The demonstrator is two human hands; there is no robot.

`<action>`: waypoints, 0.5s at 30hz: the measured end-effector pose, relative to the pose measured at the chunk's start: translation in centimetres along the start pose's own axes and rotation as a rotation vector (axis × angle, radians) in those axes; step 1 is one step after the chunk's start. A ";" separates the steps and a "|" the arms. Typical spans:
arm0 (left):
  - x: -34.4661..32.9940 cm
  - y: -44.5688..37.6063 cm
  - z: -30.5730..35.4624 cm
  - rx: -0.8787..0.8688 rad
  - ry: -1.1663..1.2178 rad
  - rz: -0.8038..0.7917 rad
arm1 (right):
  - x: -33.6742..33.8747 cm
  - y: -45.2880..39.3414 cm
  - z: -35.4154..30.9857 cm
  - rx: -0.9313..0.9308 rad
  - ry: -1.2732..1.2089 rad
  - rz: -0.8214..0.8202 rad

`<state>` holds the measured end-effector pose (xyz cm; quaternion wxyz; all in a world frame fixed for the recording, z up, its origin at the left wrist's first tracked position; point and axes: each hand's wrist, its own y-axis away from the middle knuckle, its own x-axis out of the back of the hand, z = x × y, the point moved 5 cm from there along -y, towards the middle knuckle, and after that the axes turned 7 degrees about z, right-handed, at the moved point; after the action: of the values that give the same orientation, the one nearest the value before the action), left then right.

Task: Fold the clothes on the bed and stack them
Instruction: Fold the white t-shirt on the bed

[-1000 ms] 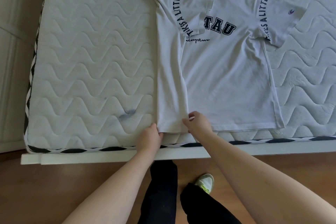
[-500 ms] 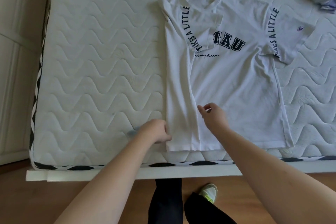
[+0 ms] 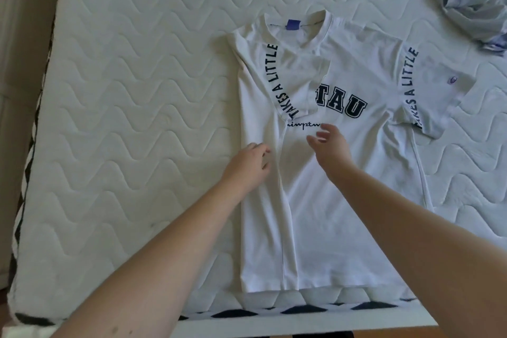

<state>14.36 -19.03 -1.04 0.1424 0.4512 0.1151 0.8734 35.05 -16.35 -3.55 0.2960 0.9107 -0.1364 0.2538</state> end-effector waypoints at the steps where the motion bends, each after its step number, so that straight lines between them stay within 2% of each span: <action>1: 0.0 -1.4 0.4 -0.041 -0.054 0.018 | -0.1 -1.2 -0.9 0.025 0.020 0.010; 5: -0.4 -6.2 1.2 -0.141 -0.248 0.052 | -1.3 -5.6 -3.7 -0.086 -0.024 0.009; 9: -1.4 -8.3 0.4 -0.141 -0.448 0.020 | -2.0 -8.2 -4.9 -0.202 0.191 -0.088; 13: -1.5 -8.8 -0.2 -0.180 -0.575 -0.015 | -2.0 -10.2 -6.0 -0.140 0.323 -0.128; 15: -1.5 -8.9 0.0 -0.214 -0.587 -0.015 | -1.4 -10.9 -6.7 -0.083 0.234 -0.108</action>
<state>16.47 -11.25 -5.16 0.2226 0.6659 -0.0202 0.7118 35.67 -3.58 -4.72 0.3606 0.8678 -0.0621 0.3362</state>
